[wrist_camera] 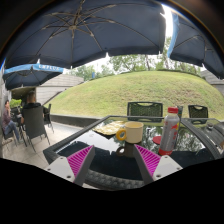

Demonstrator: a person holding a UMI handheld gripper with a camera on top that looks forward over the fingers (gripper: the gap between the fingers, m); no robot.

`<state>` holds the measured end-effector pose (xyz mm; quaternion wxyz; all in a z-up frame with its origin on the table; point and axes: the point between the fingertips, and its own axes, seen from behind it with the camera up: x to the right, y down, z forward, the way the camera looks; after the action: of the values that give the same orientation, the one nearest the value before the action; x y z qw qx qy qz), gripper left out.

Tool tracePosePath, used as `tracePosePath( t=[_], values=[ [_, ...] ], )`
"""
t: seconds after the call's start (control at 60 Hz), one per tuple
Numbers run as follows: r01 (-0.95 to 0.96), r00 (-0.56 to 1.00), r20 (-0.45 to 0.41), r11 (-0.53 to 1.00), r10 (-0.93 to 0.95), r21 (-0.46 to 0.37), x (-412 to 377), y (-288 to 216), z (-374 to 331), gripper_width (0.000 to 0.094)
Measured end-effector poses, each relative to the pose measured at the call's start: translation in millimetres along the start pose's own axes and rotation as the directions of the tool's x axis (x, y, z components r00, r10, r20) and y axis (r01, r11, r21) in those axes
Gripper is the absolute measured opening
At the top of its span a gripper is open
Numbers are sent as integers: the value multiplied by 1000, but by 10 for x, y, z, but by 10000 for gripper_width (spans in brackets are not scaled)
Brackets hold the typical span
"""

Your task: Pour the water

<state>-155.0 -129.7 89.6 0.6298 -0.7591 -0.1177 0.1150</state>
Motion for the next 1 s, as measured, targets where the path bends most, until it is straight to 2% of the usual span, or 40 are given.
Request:
tracePosePath(
  t=[0.217,0.533,0.65,0.75,0.8,0.817,0.833,0.867,1.0],
  values=[
    [3,1000,-30,1000,-2,10,222,-125,-18,830],
    [34,958,-285,999,-23,35,1657,-460,279,826],
    [33,944,-328,999,-19,37,2048,-474,610,830],
    [28,945,-327,998,-9,55,2253,-511,952,821],
    [27,951,-308,998,-7,59,2271,-501,1101,736],
    [27,954,-299,998,-8,59,2264,-492,1142,654],
    [28,958,-288,998,-10,58,2255,-478,1184,533],
    [20,964,-267,997,1,76,2240,-514,1193,511],
    [36,960,-279,992,-1,120,2242,-556,1192,369]
  ],
)
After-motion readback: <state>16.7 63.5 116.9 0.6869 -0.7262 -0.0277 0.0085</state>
